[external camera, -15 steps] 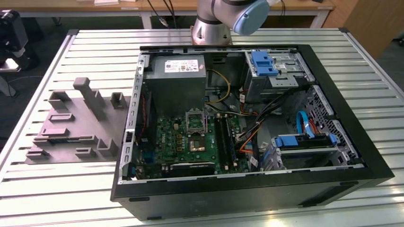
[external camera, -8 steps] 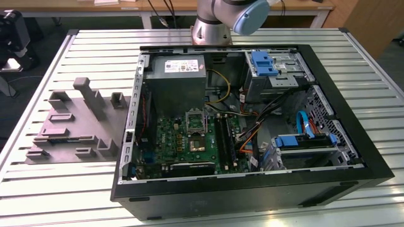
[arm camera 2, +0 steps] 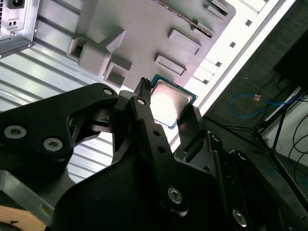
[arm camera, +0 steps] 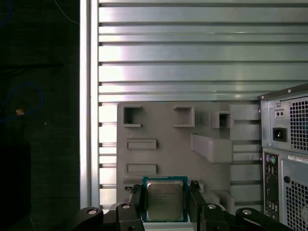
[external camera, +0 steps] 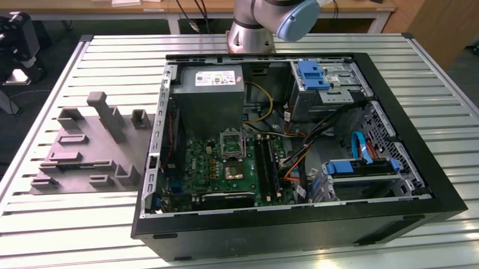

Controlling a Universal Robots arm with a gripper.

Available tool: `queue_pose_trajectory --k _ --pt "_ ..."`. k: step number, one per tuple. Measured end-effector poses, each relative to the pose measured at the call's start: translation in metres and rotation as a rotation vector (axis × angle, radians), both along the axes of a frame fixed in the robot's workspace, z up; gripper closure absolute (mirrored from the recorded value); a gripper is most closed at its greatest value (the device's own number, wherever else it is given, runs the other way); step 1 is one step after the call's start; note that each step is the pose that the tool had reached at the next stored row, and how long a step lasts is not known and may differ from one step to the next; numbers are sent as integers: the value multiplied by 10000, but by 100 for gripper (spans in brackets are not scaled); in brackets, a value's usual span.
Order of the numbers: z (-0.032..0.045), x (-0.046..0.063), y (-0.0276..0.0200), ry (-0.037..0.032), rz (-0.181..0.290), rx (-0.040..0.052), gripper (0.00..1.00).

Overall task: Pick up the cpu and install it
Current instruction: 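Pick up the cpu and move it towards the insertion slot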

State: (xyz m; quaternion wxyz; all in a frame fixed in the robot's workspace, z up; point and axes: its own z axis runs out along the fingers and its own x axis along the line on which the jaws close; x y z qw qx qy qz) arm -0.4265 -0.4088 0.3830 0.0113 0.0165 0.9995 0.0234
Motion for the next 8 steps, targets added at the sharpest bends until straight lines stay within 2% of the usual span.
queue_pose_trajectory --k 8 --pt "0 16 0 -1 0 0 53"
